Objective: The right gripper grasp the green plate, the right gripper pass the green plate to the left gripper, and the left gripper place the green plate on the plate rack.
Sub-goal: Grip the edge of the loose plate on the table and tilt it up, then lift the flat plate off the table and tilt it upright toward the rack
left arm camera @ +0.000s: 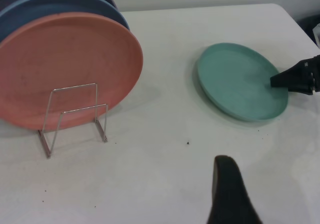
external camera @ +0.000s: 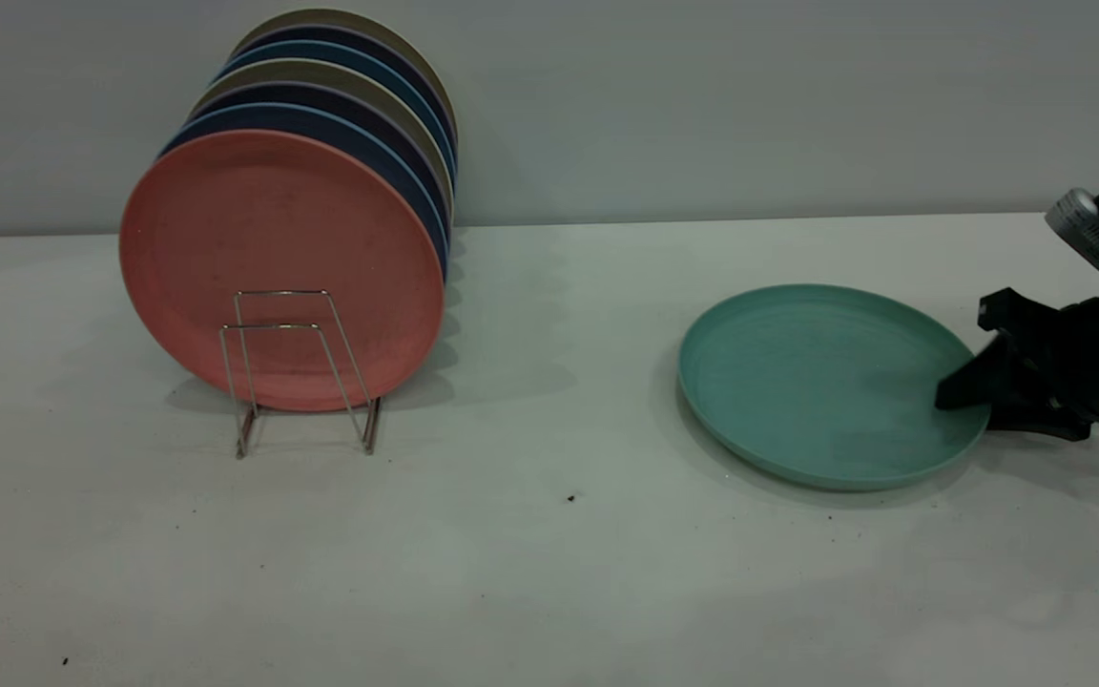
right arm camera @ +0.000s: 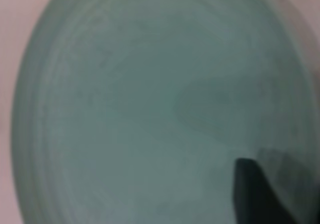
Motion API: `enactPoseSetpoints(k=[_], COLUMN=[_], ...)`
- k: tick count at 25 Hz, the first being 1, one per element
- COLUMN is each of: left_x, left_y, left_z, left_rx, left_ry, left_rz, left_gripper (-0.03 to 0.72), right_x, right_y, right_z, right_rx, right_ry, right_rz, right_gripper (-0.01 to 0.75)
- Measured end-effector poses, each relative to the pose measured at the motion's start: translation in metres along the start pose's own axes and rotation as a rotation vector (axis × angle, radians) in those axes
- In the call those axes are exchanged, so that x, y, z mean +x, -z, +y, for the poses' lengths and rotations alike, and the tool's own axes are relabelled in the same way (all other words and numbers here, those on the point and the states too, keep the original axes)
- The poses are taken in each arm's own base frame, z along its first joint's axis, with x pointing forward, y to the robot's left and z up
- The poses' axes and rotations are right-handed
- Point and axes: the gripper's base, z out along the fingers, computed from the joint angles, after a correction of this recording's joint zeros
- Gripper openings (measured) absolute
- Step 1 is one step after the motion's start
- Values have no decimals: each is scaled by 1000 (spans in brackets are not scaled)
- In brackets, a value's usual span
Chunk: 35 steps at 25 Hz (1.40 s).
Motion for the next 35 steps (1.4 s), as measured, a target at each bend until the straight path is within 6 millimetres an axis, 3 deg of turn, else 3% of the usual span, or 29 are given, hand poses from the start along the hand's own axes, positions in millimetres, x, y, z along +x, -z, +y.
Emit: enactPoseSetpoints(k=[2,5,11,18,27,35], left_x=[0,-2,3,10,24,46], left_y=[0,0,-16,-57,-110,-133], left_z=[0,-1,2,19,45,55], left_rx=[2,16,74,133,169,191], left_ry=[11,57,129,180,365,476], left_rz=[-3,-17,86,187,205,296], left_gripper=[460,458,443,443,443,442], right_x=[1,2,-1,-6,14,43], right_y=[-1,-1,10,26,5,-8], right_z=[-2,-2,6,43,94,138], right_rx=[11,15,16,-207,-293,-422], right_ry=[1,9,121,184,231,310], right_rz=[2,8,64,90,159,267], right_gripper=[78,17,13,13,13,14])
